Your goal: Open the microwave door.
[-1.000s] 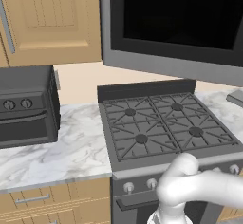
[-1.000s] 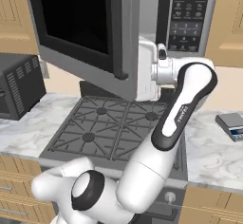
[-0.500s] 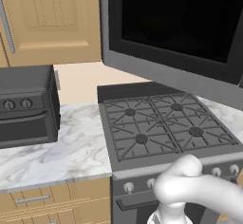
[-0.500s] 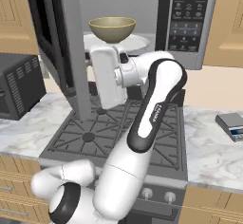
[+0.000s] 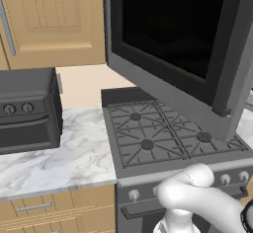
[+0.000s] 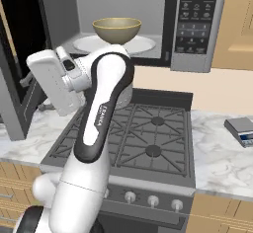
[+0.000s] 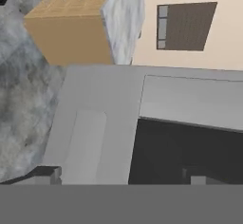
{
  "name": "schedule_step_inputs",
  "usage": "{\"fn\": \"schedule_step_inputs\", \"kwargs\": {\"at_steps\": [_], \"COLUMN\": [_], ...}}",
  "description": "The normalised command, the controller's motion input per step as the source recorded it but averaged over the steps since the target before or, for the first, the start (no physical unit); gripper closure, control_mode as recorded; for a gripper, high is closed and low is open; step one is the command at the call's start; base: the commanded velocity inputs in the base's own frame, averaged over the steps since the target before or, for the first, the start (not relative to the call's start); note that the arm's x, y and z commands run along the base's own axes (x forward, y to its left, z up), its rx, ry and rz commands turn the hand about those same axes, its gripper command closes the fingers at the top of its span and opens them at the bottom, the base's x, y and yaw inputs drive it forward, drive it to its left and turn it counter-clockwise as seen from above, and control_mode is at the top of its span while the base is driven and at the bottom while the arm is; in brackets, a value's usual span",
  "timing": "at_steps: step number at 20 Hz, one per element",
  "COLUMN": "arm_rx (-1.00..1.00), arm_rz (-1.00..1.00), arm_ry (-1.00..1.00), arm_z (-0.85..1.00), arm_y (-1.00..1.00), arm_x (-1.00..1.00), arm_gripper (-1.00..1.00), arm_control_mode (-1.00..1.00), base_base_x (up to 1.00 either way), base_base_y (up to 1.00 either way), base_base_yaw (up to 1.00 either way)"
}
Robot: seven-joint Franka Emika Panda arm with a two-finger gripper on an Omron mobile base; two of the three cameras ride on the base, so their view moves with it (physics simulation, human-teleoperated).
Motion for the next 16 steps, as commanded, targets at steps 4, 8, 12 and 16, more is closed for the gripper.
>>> {"fn": "schedule_step_inputs", "kwargs": {"at_steps": [4,8,12,16], "arm_rx": [-0.05,-0.07,-0.08,-0.1], "arm_rz": [0.0,-0.06,-0.21,-0.38], "arm_ry": [-0.1,-0.02,0.0,-0.01], "arm_z": [0.0,0.0,0.0,-0.11], "arm_y": [1.0,1.0,1.0,0.89], "arm_x": [-0.01,0.14,0.52,0.78], "arm_gripper": [-1.0,-1.0,-1.0,-1.0], "arm_control_mode": [-1.0,-1.0,-1.0,-1.0], "base_base_x": [0.0,0.0,0.0,0.0], "base_base_y": [0.0,0.0,0.0,0.0], "base_base_yaw": [0.0,0.0,0.0,0.0]}}
